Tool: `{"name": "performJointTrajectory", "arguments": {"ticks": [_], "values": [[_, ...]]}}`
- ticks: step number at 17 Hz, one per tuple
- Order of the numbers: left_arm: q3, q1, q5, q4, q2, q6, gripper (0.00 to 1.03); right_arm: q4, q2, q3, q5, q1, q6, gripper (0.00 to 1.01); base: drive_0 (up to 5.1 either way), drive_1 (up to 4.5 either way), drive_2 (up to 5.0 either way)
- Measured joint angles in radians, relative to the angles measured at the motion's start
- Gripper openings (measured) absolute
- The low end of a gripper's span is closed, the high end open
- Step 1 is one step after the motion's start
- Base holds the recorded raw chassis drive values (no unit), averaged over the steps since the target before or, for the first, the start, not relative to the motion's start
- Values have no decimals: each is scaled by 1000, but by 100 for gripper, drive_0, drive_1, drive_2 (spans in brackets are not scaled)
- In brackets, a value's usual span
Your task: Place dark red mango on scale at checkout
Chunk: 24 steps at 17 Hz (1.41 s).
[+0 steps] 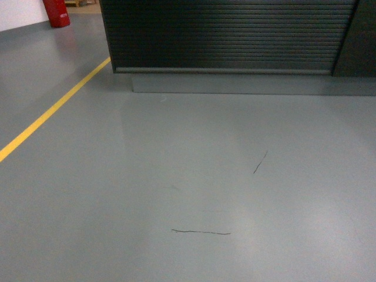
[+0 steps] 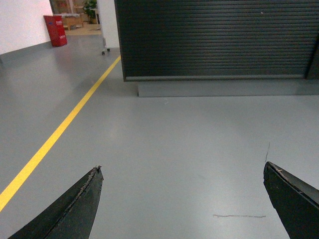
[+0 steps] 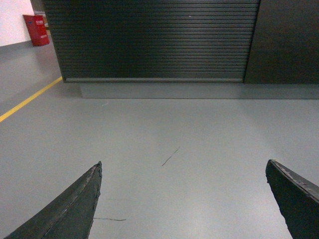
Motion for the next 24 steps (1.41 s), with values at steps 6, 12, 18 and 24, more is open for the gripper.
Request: {"name": "performJointTrajectory", "arguments": {"ticks": [6,12,18,24], "values": [[0,0,0,0,0,0,98,1,0,0,0,0,0,98,-3,275,-282],[0,0,0,0,0,0,98,0,0,0,0,0,0,98,-8,279,-294],[0,0,0,-1,0,0,98,-1,0,0,0,0,0,98,-6,283,-295],[0,0,0,0,0,0,98,0,0,0,0,0,0,98,2,307,-302]]}}
